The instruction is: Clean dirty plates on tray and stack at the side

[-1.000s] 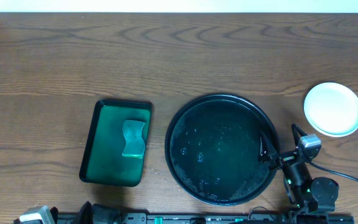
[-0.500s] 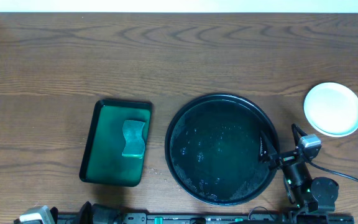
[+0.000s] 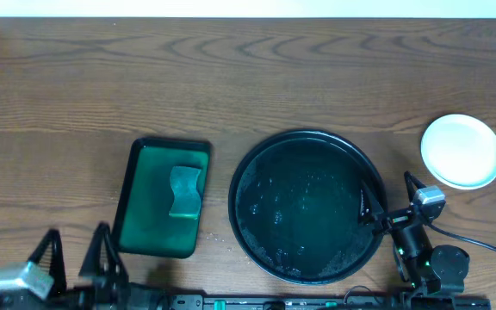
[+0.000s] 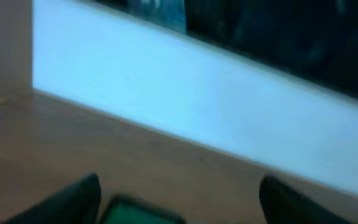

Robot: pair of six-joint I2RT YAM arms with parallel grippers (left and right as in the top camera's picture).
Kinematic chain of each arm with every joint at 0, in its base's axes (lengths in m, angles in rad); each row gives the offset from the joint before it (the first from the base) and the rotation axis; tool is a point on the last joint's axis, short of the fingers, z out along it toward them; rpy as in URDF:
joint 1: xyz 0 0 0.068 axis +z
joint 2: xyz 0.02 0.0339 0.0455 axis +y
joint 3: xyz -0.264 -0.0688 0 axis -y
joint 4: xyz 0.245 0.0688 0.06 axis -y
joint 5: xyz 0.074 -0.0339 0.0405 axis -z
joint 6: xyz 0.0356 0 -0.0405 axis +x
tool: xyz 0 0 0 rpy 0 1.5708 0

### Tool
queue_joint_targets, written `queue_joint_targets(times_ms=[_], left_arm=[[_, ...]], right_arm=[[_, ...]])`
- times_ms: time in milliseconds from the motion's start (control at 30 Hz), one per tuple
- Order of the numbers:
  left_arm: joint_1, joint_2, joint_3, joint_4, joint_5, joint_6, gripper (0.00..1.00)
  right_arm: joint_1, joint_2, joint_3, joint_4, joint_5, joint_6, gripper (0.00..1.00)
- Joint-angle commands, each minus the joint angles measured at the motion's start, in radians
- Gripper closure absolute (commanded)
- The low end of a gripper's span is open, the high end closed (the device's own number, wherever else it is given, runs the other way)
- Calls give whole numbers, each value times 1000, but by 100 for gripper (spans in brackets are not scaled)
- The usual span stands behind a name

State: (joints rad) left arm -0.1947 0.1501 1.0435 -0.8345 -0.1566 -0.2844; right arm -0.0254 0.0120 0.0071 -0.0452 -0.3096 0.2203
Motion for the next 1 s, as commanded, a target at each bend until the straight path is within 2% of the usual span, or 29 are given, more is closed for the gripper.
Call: queue_joint_targets(times_ms=[0,167,200,333,667,967], left_arm=[[62,1,-152,153,-8,63,18],[82,-23,-396,418,58,63,18],[82,-41,-486,528,79,62,18],[82,-92,-642,697,106,58,18],[82,-148,-818,764,104,45,18],[131,-148,-959,956,150,39,18]], right_arm=[[14,-7,-2,-6,14,11,1],[14,-7,-2,-6,14,11,1],[14,-7,-2,-6,14,11,1],[14,-7,-2,-6,14,11,1],[14,-7,-2,-6,14,11,1],[14,-7,-2,-6,14,11,1]])
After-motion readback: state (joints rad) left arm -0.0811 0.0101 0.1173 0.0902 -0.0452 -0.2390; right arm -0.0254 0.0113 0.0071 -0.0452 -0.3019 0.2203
